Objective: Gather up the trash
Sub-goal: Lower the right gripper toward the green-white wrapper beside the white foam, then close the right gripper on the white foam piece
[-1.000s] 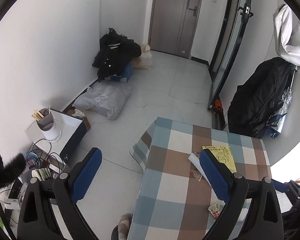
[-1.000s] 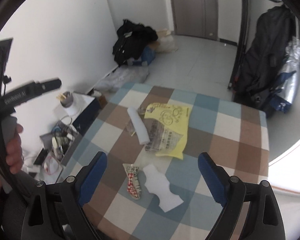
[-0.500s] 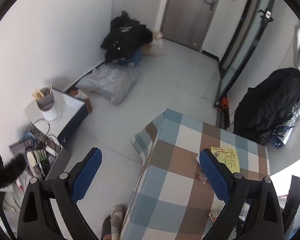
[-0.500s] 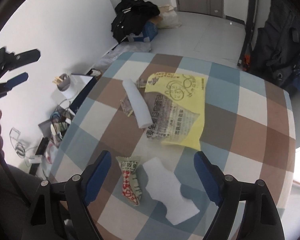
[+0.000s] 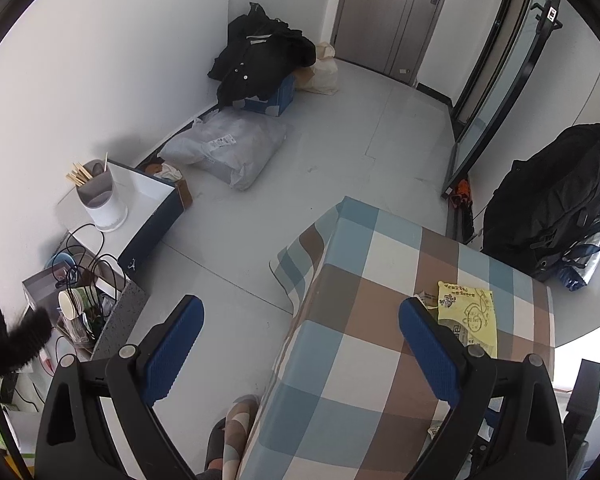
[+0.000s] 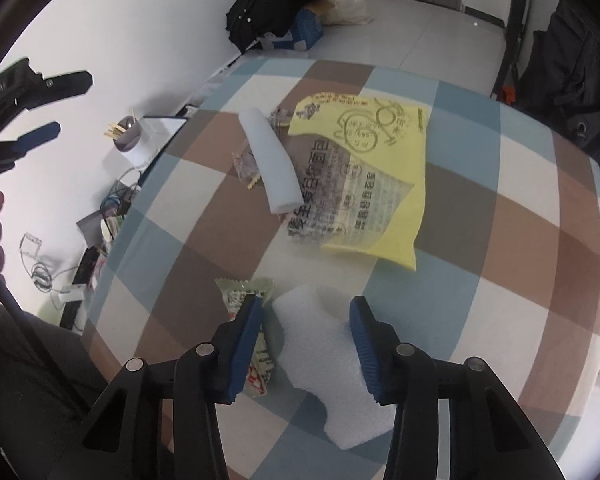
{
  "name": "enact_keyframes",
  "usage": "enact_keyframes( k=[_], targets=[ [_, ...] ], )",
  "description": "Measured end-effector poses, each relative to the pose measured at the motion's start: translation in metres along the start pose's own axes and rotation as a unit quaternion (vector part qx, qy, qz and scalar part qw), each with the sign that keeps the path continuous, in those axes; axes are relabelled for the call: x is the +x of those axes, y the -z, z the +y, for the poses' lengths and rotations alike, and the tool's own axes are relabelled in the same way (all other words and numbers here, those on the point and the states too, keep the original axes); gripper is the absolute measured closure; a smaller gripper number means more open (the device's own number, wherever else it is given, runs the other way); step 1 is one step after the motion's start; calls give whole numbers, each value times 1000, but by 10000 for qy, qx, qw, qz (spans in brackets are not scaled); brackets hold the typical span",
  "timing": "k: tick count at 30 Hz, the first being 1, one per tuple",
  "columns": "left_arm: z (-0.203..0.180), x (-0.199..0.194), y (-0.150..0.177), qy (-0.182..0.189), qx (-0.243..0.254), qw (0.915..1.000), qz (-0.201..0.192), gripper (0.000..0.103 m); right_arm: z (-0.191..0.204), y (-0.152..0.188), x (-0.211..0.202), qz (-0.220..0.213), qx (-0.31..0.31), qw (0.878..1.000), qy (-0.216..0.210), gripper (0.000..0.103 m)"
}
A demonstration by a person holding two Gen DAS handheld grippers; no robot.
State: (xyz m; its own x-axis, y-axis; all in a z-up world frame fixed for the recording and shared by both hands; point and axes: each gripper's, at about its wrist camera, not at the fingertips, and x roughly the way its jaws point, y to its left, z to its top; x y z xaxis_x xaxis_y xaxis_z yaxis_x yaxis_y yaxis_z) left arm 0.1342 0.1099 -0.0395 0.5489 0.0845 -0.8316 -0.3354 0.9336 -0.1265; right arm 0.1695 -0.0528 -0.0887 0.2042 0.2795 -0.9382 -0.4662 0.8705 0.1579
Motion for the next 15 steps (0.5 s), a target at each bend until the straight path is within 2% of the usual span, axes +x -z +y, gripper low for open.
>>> enact_keyframes(
  k=[5, 12, 15],
  targets=[
    [-4, 1, 1, -50, 22, 10000, 36, 6, 3, 2, 0, -55, -100, 9998, 140, 70],
    [-15, 3, 4, -96, 125, 9998, 81, 6, 3, 1, -8, -245, -50, 9996, 109, 71],
    [-19, 2, 6, -81, 146, 9998, 72, 6, -3, 3, -15, -340, 96, 9993, -105, 71]
  ],
)
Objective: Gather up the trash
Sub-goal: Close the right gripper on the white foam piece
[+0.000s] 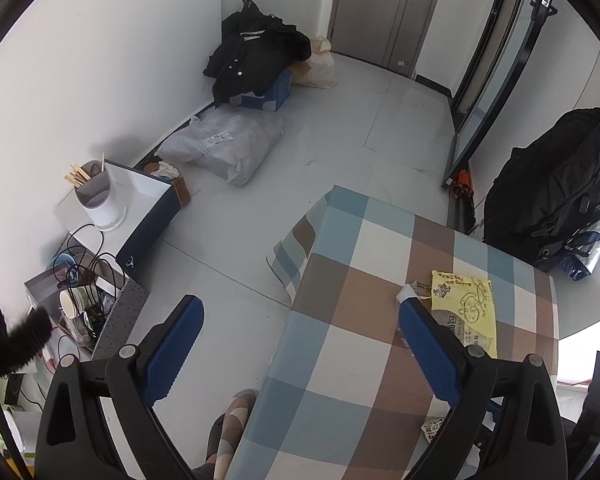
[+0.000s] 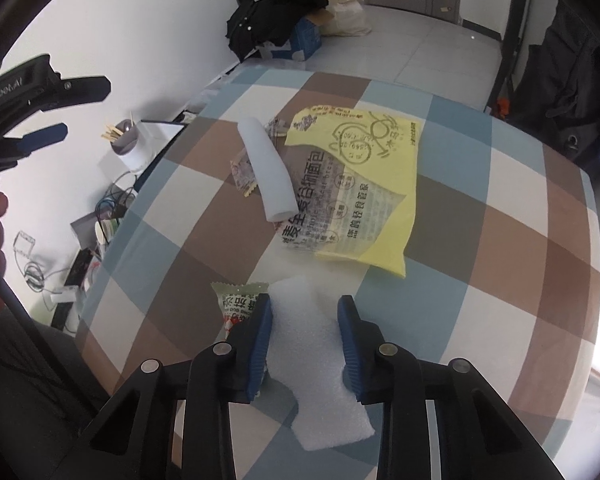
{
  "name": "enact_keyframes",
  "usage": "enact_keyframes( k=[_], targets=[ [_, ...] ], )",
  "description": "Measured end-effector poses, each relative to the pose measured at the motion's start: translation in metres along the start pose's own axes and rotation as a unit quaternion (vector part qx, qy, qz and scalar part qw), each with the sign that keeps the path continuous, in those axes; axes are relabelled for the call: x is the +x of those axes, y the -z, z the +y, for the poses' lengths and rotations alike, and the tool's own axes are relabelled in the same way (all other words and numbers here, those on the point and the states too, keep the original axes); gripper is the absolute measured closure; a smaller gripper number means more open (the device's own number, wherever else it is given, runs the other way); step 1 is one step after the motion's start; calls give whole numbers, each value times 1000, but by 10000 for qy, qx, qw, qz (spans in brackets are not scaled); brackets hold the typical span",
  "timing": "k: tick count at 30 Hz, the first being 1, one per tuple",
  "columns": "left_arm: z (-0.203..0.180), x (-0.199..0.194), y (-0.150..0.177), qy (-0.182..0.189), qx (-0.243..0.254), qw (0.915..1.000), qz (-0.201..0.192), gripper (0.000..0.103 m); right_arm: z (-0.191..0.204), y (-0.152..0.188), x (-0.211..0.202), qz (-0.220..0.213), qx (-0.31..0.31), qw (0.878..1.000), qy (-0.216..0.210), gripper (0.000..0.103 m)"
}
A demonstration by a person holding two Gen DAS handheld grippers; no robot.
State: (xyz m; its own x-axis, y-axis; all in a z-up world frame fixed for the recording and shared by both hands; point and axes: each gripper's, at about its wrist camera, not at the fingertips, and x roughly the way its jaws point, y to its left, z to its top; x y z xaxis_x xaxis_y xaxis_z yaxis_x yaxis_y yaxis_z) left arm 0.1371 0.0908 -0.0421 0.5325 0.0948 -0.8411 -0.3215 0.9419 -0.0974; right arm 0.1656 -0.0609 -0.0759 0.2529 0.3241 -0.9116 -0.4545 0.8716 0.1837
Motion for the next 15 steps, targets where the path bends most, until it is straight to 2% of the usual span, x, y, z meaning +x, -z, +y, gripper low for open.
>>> enact_keyframes(
  k=[6, 11, 15],
  targets=[
    [-11, 4, 6, -33, 204, 9998, 36, 6, -16, 5, -14, -160, 414, 9987, -265, 71],
    [-25, 8, 9, 194, 232, 9992, 248, 6, -27, 7, -33, -534, 757, 9934, -677, 71],
    [-45, 6, 10, 203, 455, 9986, 185, 6, -27, 8, -49, -838, 845, 9894, -833, 71]
  ],
)
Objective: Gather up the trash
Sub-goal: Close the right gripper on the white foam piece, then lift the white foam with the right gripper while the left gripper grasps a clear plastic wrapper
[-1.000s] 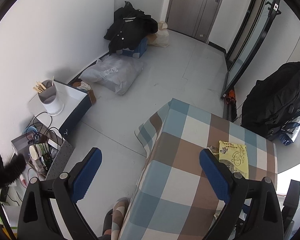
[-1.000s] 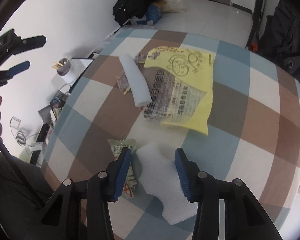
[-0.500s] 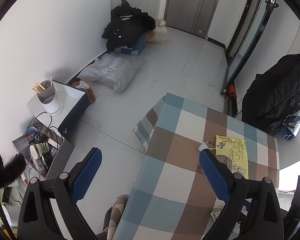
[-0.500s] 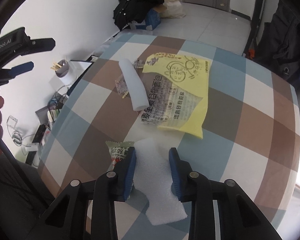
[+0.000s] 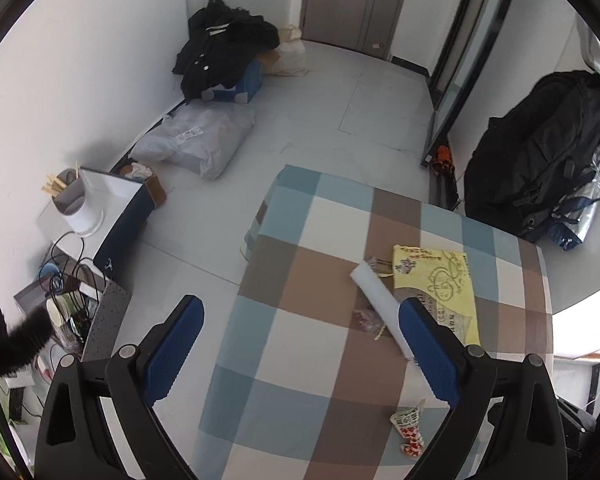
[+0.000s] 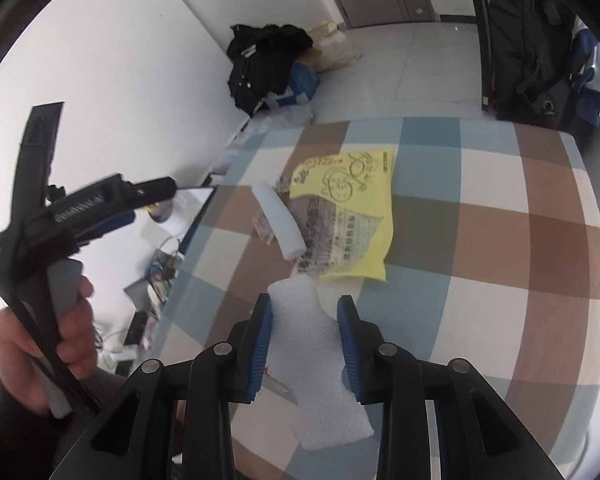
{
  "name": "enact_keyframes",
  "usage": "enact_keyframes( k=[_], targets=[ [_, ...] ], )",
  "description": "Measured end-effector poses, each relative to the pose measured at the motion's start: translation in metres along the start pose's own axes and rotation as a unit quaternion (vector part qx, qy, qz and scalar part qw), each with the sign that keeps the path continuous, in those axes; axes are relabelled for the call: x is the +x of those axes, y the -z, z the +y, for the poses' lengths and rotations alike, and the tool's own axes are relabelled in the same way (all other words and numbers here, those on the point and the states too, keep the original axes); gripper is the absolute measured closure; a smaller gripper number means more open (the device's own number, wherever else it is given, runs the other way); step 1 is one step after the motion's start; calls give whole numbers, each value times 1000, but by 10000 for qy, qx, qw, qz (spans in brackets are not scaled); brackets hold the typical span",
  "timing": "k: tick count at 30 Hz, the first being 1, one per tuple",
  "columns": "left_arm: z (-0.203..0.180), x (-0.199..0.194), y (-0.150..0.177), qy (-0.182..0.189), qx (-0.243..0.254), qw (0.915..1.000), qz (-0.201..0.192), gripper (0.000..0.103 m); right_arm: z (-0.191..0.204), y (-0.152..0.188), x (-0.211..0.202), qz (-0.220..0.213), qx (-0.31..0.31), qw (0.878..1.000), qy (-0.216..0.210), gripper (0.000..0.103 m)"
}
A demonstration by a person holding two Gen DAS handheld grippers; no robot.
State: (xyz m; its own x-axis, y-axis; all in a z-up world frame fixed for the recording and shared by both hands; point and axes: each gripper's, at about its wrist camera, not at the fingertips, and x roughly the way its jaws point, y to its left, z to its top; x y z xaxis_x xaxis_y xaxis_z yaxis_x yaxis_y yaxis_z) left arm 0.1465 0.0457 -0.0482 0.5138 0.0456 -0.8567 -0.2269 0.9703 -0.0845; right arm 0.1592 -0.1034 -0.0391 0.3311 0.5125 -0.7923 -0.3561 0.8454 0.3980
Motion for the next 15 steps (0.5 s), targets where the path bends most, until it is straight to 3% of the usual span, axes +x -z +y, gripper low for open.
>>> enact_keyframes(
  k=[7, 15],
  targets=[
    [-26, -1, 1, -160, 557, 9982, 122, 6, -10, 6, -26, -243, 7, 9997, 35, 71],
    [-32, 38, -21, 680, 103, 9943, 809, 7, -33, 6, -44, -407, 295, 9987, 97, 71]
  ],
)
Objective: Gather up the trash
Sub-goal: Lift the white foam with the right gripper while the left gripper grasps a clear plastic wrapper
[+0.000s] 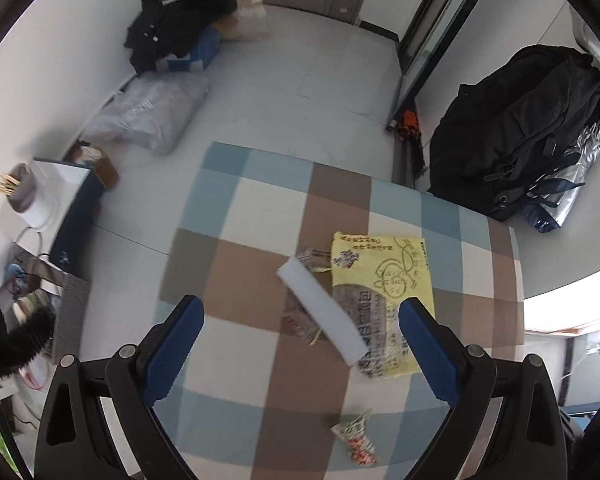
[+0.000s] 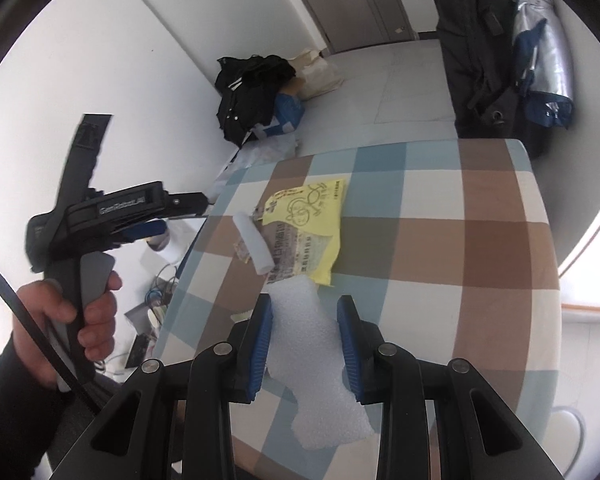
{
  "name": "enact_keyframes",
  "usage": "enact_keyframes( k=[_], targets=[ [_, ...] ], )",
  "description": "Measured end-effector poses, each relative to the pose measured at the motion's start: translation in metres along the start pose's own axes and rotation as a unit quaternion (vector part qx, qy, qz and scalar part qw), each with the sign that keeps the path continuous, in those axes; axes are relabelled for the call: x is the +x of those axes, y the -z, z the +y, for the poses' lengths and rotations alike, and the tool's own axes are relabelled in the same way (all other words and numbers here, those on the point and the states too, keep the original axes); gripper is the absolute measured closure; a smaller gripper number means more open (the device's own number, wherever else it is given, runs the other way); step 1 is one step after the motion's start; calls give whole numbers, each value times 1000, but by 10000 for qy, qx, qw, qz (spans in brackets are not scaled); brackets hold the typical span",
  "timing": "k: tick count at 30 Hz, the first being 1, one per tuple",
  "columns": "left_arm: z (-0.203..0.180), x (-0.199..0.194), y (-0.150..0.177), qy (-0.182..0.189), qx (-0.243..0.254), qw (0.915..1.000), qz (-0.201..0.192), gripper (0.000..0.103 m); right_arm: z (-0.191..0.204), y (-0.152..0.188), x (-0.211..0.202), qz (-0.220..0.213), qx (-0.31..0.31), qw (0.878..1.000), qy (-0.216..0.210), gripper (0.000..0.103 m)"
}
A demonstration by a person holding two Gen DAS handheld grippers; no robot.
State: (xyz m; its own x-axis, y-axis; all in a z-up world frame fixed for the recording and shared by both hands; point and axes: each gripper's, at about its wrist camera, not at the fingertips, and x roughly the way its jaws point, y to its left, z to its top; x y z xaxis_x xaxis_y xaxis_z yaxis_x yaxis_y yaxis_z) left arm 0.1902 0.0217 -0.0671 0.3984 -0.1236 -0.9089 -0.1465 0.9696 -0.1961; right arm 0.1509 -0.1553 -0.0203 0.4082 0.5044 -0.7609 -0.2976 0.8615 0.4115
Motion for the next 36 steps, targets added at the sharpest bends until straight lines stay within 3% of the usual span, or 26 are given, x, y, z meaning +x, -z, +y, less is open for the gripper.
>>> enact_keyframes(
  k=[6, 10, 14, 24, 28, 31, 36],
  targets=[
    [-4, 28, -7, -33, 12, 9996, 273, 9, -1, -4, 3, 39, 15, 10000, -85, 71],
    [5, 37, -11, -96, -257, 9989, 367, 25, 1, -6, 11, 121, -59, 9999, -109, 71],
    [7, 40, -12, 34, -277, 9989, 374, 31, -1, -11, 21, 182, -10, 9998, -78, 71],
    [4, 57, -9, -213, -109, 9974, 679, 78, 3, -17, 39, 293, 28, 9994, -158, 71],
    [3, 55, -7, -253, -90, 9978, 600, 85, 4, -14, 42, 314, -45, 9994, -112, 71],
    [4, 53, -6, -43, -123, 9983, 575, 92, 0, -13, 41, 324, 35, 9994, -82, 71],
    [2, 45, -4, -17, -62, 9989, 462, 94, -1, -13, 37, 282, 72, 9996, -47, 71]
  ],
)
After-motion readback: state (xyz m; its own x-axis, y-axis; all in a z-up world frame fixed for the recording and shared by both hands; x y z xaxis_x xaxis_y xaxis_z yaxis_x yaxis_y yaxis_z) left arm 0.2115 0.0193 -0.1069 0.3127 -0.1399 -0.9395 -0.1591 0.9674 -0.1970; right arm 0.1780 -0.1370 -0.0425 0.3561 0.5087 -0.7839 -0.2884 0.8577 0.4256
